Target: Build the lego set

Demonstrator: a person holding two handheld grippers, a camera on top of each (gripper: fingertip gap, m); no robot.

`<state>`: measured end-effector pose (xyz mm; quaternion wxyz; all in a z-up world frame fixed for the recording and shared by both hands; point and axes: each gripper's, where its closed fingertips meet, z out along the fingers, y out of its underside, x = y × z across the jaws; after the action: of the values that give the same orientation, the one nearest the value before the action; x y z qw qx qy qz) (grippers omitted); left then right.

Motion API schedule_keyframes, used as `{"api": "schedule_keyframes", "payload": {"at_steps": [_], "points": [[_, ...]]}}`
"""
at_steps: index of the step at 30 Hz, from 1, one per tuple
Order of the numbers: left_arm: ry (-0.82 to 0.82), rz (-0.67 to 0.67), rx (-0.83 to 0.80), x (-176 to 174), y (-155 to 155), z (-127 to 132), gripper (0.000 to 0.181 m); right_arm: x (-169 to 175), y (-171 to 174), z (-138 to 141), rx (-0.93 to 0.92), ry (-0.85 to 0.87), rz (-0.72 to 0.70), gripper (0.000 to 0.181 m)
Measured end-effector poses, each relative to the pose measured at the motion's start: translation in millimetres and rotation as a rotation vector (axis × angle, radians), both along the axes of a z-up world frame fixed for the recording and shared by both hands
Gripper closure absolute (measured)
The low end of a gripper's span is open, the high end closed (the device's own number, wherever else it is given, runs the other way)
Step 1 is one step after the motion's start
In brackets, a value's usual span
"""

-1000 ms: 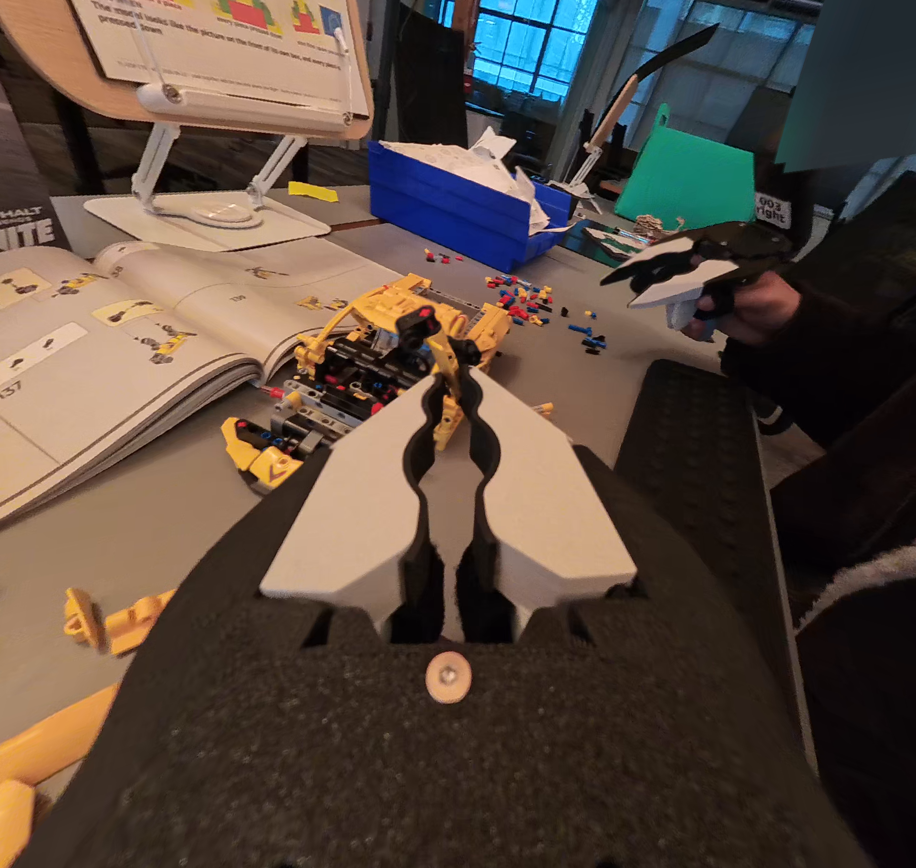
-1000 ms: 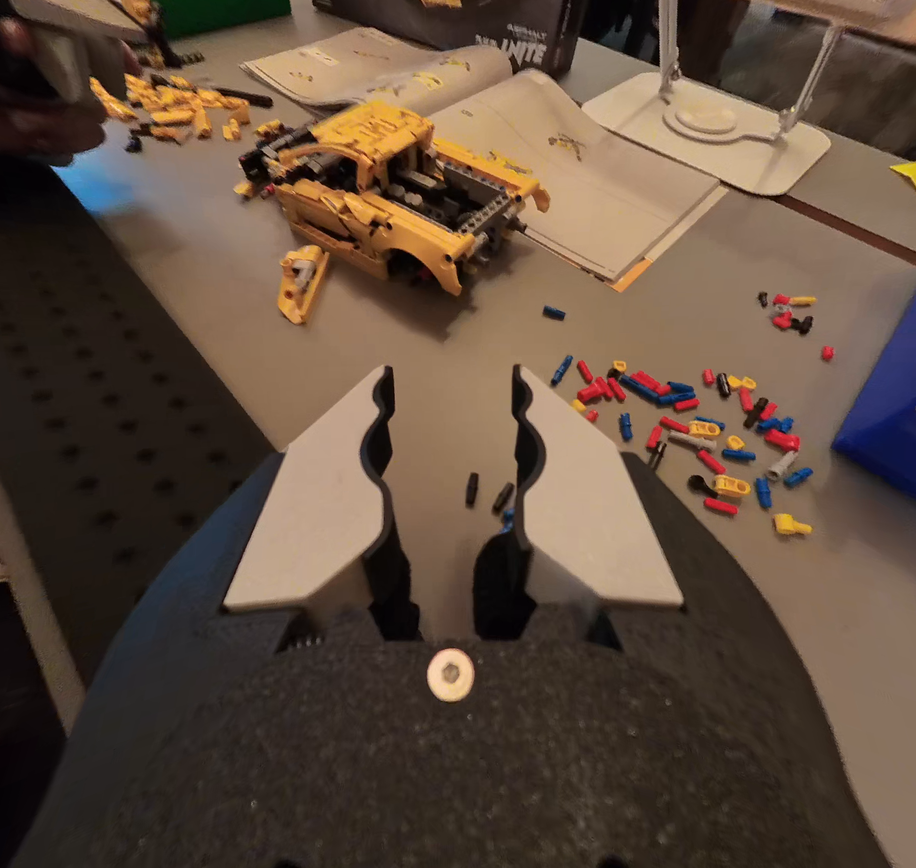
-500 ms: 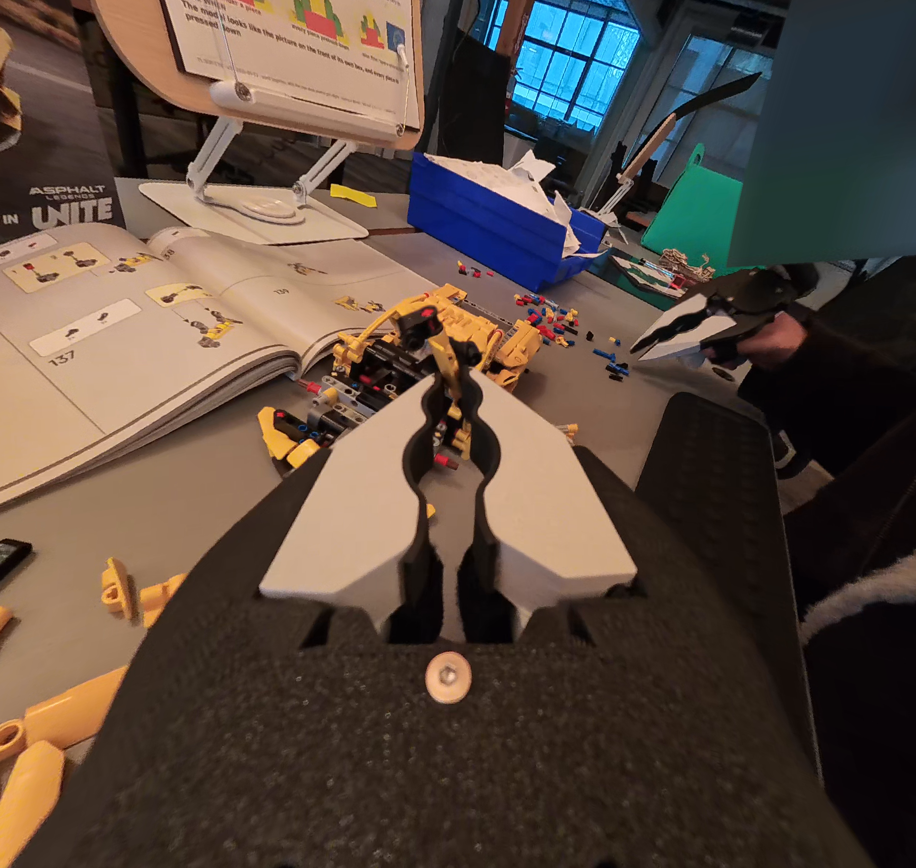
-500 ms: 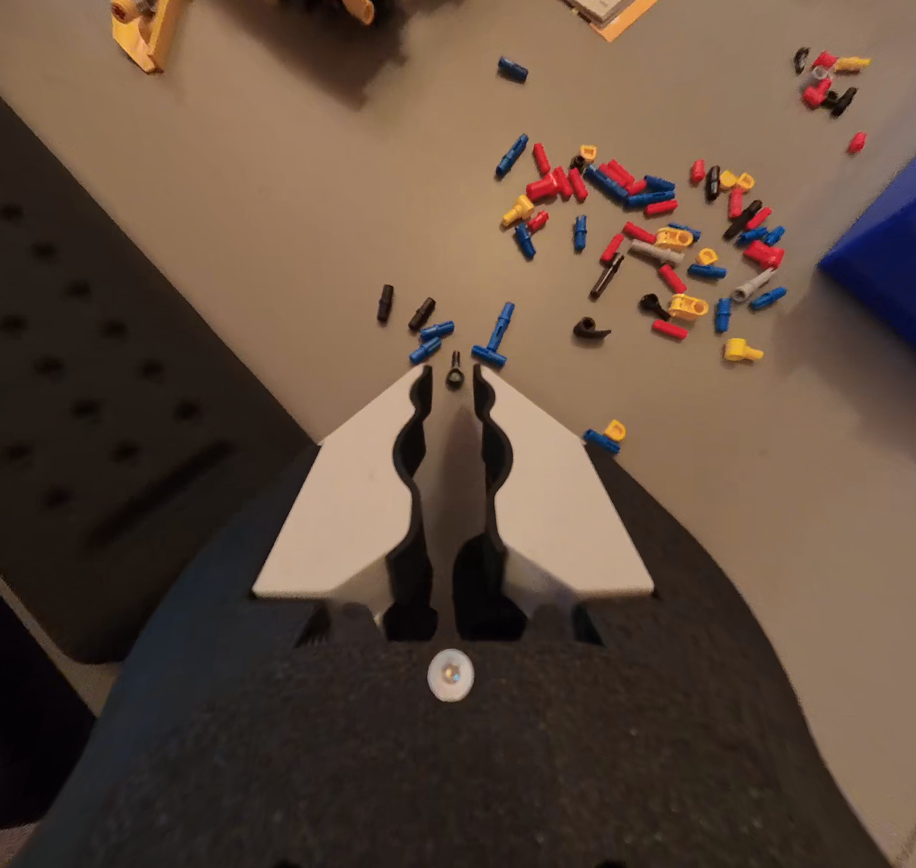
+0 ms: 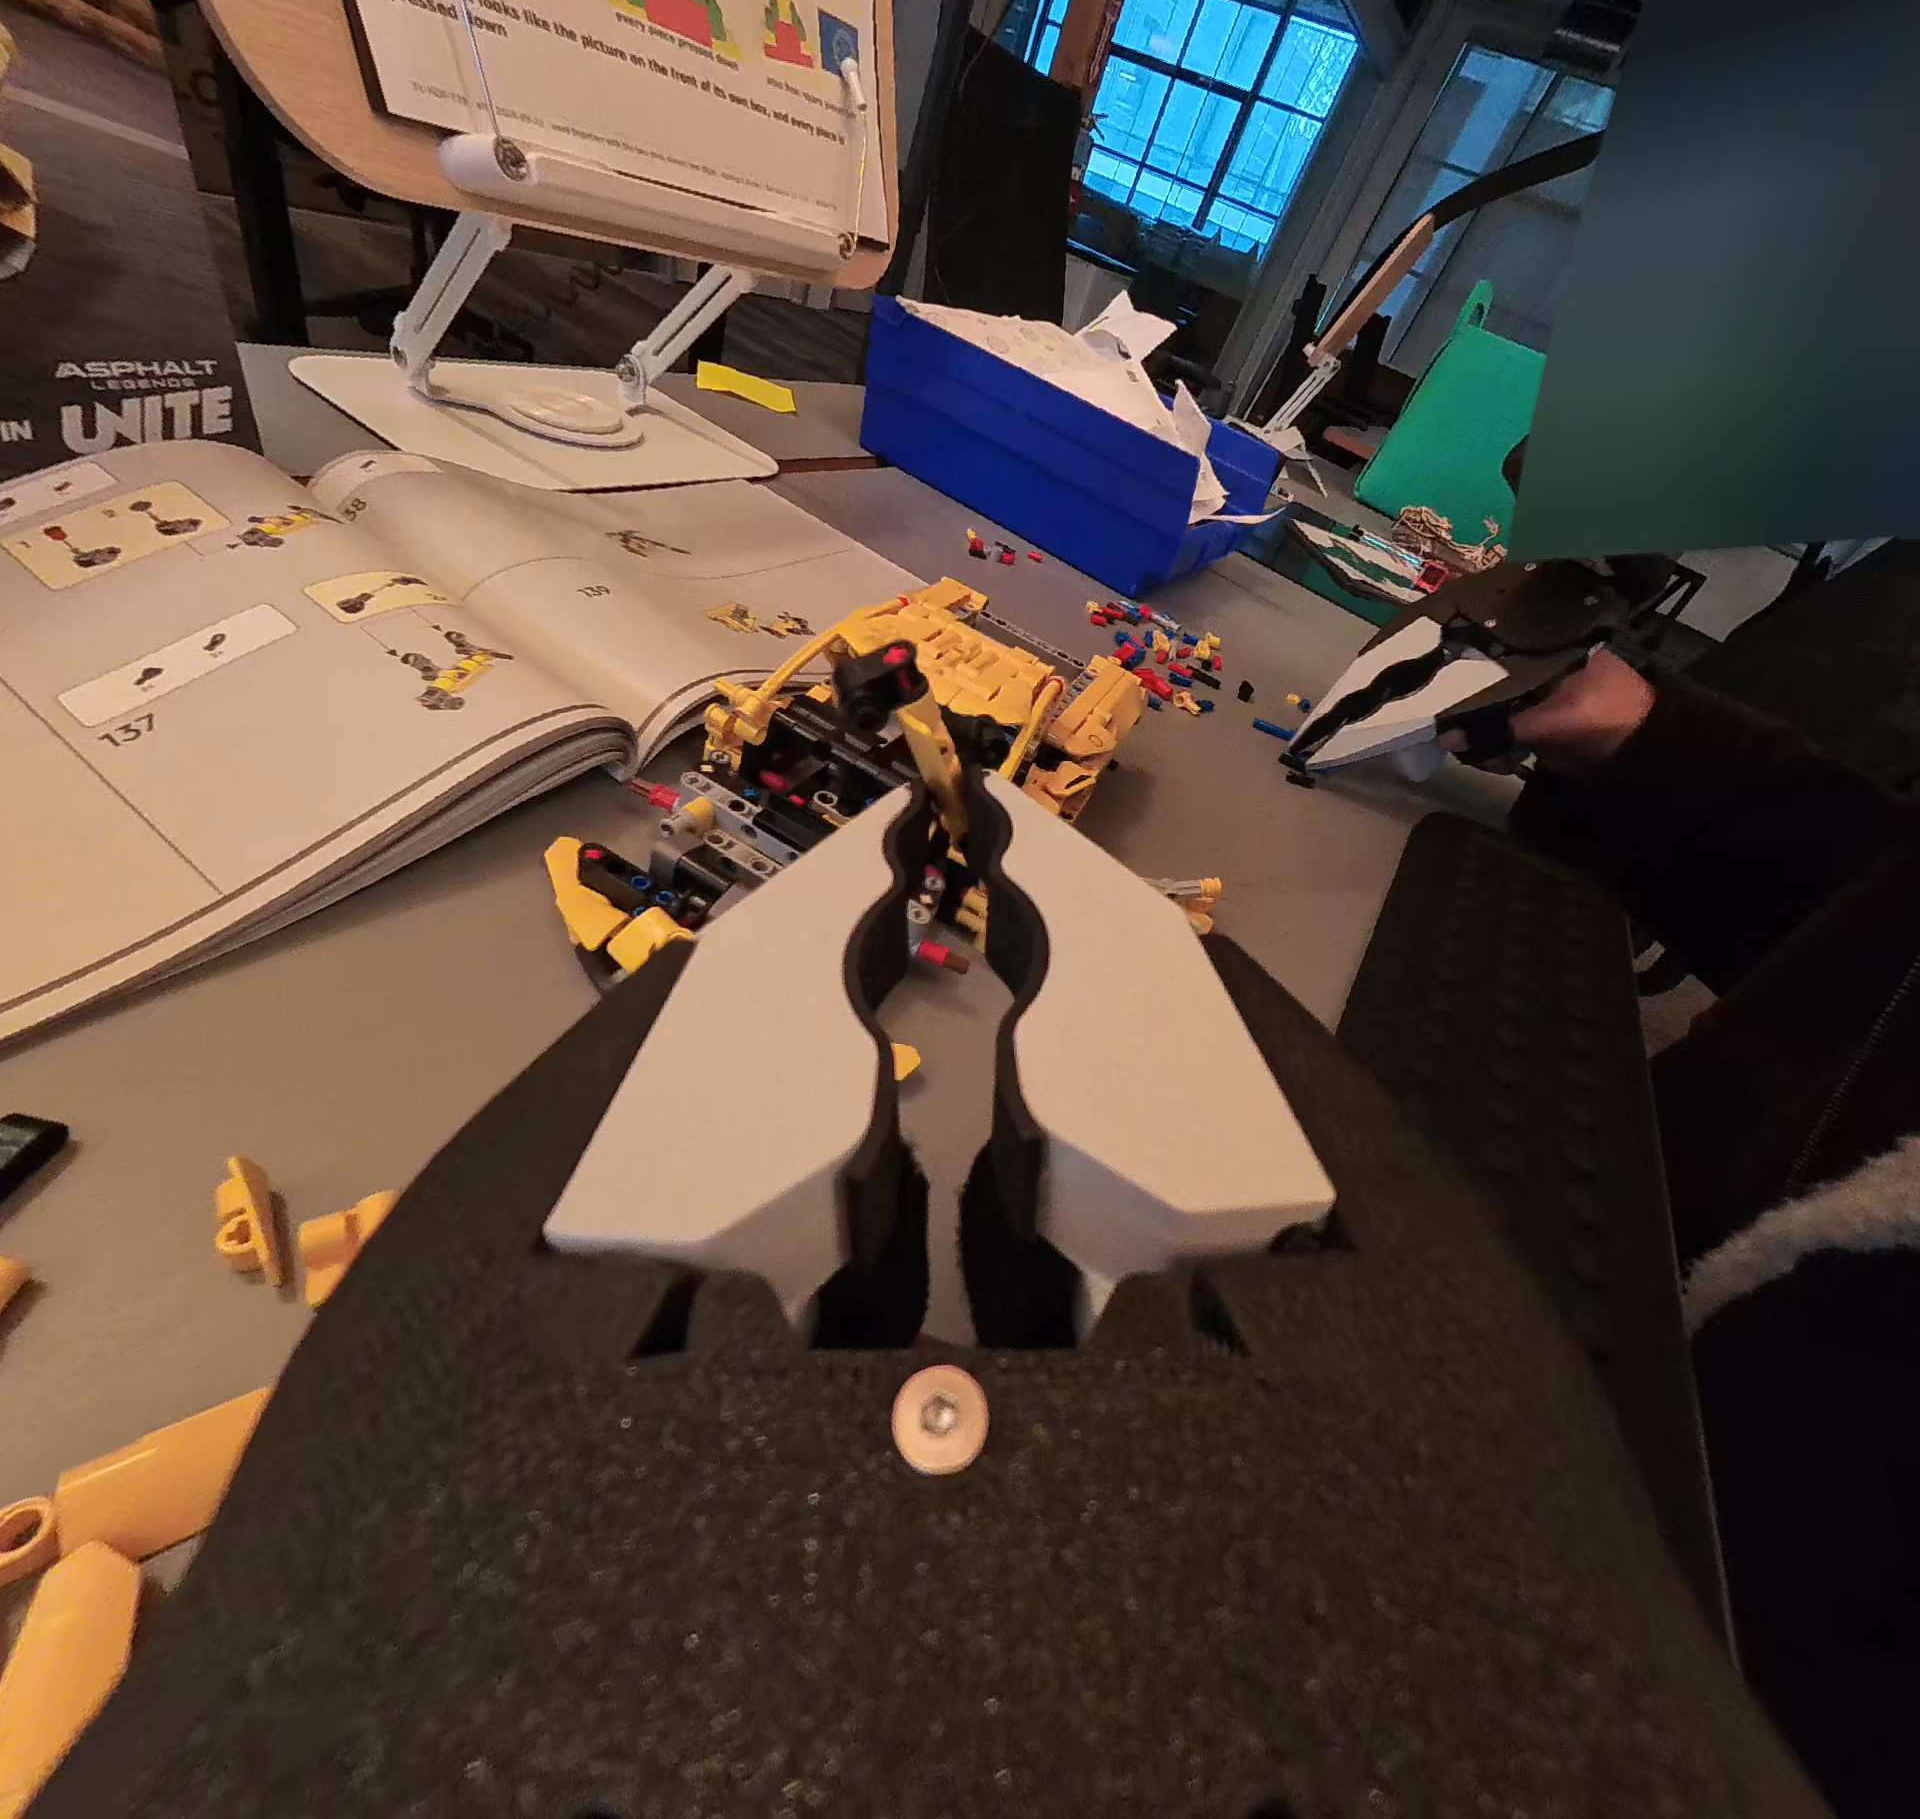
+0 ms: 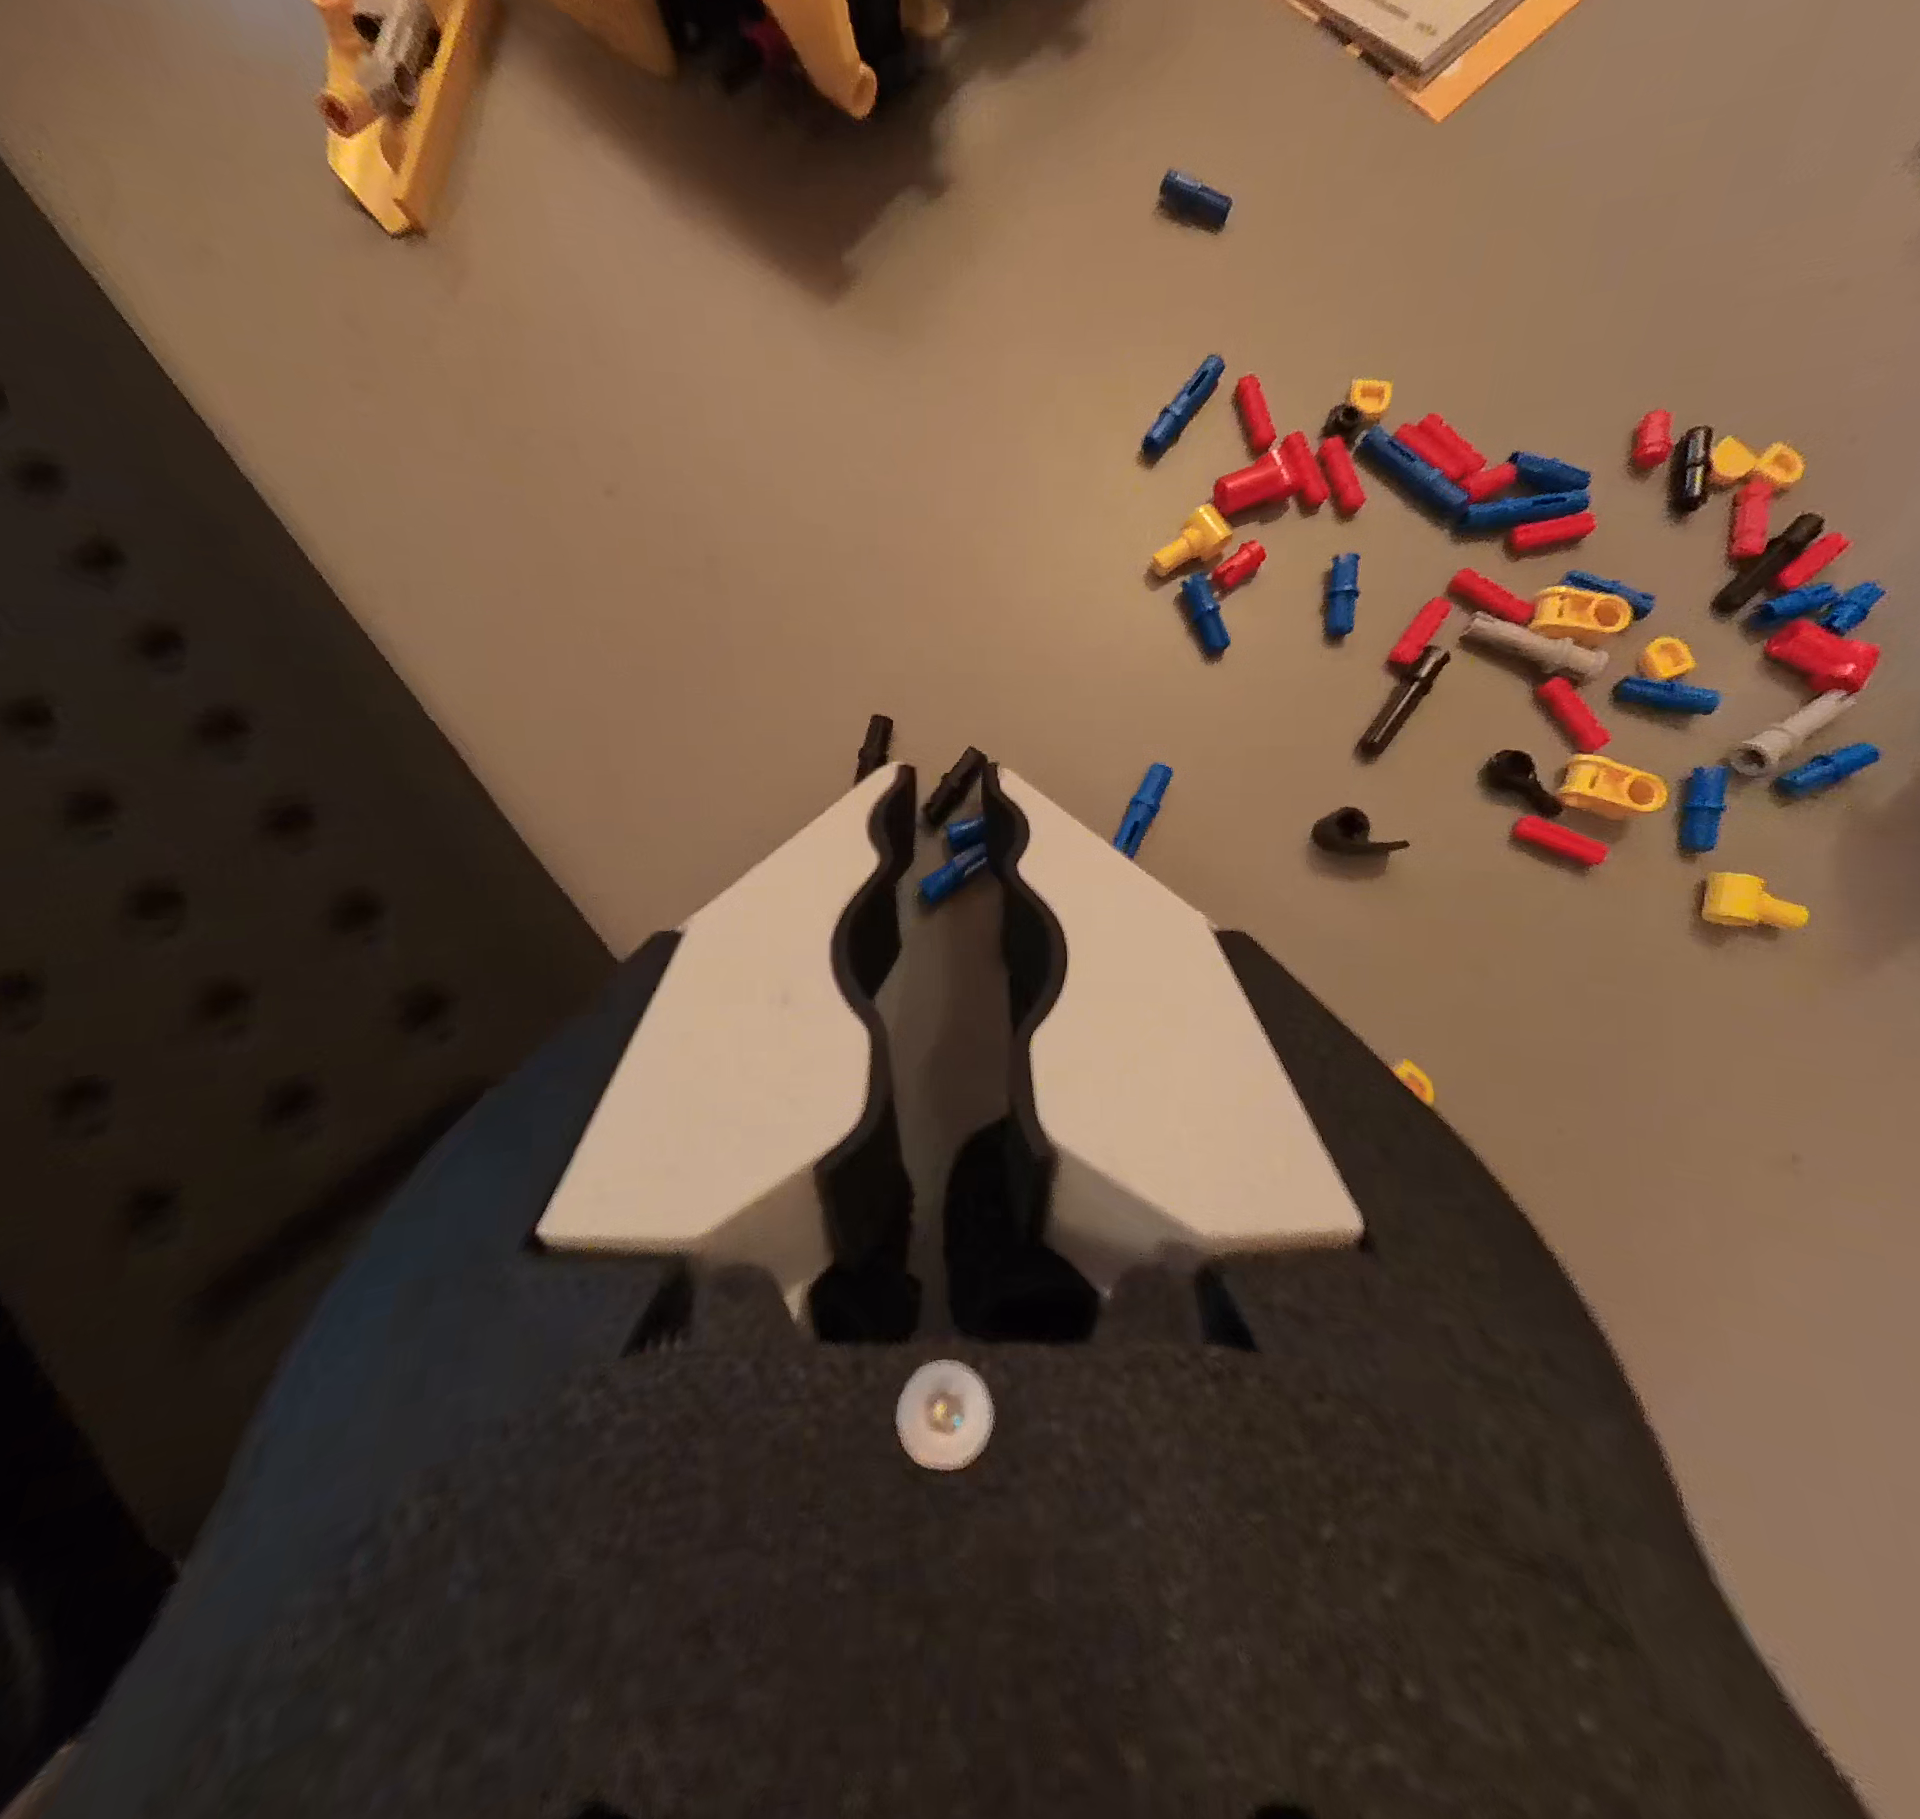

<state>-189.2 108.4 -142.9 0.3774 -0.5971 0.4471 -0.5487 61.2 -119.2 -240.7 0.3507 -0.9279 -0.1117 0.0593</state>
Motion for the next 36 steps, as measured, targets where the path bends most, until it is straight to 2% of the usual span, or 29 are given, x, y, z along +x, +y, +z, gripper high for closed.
{"api": "schedule_keyframes", "payload": {"at_steps": [14,20,27,31,34,36], "points": [[-0.016,-0.016,0.009,-0.6,-4.5,4.0,0.175,3.2,-0.5,-4.1,0.005,-0.117,-0.052,0.171],[-0.026,-0.022,0.012,-1.6,-6.7,6.2,0.175,6.1,0.4,3.6,0.021,-0.164,-0.008,0.168],[-0.031,-0.031,0.017,-2.3,-9.5,7.1,0.175,7.2,1.7,-3.1,0.014,-0.036,0.087,0.164],[-0.031,-0.029,0.016,-2.3,-9.0,7.0,0.175,11.7,4.8,-4.1,0.047,-0.118,0.079,0.178],[-0.031,-0.032,0.013,-2.3,-9.3,6.9,0.175,13.1,3.9,5.4,0.057,-0.156,0.087,0.178],[-0.034,-0.034,0.011,-2.6,-9.8,7.4,0.175,35.7,-9.7,15.3,-0.011,-0.227,0.061,0.178]]}}
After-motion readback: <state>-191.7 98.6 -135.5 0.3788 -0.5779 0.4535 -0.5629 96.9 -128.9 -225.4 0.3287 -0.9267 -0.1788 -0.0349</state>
